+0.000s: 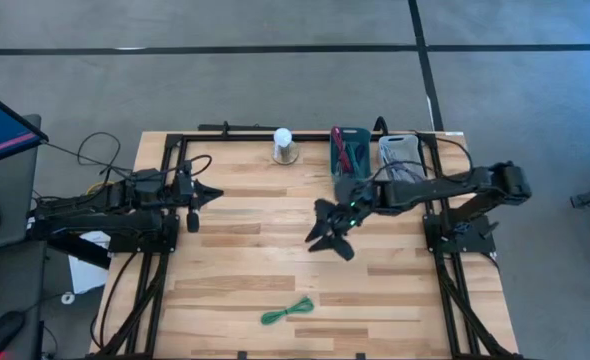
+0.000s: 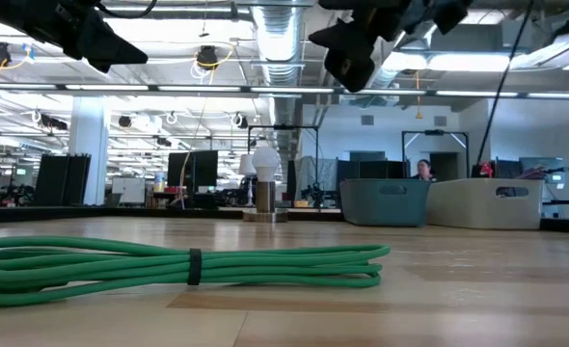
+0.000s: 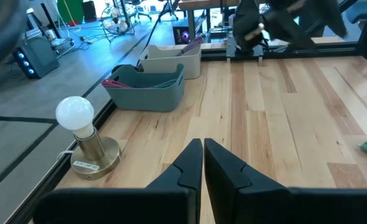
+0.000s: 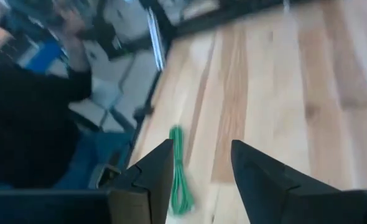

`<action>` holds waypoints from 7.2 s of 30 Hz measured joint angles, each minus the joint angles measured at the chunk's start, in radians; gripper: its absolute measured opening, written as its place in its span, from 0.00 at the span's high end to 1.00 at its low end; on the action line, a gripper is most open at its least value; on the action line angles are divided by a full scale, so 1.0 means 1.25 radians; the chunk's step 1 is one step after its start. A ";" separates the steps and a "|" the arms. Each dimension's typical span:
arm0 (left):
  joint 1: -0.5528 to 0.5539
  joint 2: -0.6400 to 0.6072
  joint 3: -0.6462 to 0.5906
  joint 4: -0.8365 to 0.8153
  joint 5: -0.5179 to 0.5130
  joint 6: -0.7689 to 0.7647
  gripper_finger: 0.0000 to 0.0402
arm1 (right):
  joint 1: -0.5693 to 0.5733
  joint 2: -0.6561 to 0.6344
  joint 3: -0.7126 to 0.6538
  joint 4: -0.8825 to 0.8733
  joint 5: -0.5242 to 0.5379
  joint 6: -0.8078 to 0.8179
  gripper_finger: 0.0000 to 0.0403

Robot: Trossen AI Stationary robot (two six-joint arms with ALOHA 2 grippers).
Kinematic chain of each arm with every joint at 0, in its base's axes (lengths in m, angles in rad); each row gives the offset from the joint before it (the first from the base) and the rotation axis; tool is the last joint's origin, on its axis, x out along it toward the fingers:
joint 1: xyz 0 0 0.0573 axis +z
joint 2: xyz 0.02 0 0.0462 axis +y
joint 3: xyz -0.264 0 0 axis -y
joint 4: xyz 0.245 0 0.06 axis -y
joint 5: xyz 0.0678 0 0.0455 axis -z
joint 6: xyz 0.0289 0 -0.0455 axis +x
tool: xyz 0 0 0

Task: Pick & Place USB Port
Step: Put the green charger cable into the gray bin, then return to Home Position

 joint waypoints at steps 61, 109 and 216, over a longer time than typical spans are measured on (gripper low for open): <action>0.000 0.161 0.000 0.052 -0.003 0.030 0.96 | 0.274 0.505 0.351 -0.384 0.182 0.101 0.97; 0.000 0.161 0.000 0.057 -0.003 0.031 0.96 | 0.167 0.017 0.362 -1.197 0.830 0.496 1.00; 0.000 0.161 0.000 0.124 -0.002 0.026 0.96 | -0.227 -0.152 0.286 -1.120 0.795 0.304 0.73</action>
